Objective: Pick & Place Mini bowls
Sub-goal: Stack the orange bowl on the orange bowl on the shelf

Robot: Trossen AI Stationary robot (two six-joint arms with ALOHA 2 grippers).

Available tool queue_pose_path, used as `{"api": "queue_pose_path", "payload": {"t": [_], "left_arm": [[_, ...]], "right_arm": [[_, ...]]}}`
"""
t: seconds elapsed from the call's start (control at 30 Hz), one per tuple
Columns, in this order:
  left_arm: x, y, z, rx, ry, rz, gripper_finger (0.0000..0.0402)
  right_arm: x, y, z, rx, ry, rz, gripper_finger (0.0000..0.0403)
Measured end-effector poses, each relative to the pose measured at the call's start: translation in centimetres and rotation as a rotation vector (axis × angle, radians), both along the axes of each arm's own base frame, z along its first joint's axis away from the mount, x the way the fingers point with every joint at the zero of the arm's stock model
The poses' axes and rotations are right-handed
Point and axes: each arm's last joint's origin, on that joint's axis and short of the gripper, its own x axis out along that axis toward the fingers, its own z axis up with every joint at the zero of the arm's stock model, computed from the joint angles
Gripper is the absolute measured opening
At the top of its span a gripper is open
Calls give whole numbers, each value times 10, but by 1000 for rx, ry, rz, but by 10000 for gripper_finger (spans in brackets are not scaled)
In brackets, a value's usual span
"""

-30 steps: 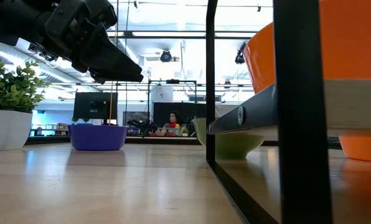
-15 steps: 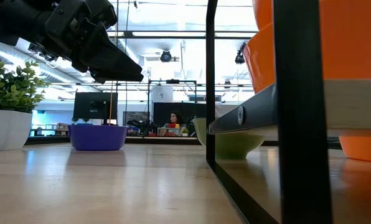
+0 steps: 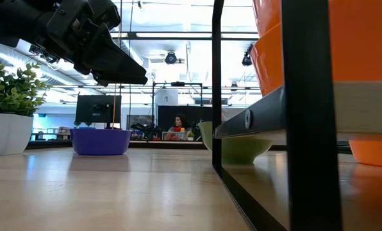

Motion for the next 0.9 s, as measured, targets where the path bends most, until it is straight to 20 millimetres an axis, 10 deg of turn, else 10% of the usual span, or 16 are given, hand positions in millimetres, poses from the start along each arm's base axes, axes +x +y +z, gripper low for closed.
{"api": "queue_pose_path", "payload": {"t": [0.9], "left_arm": [[0, 0, 0, 0, -1, 0, 177]], "right_arm": [[2, -1, -6, -48, 22, 53, 11]]}}
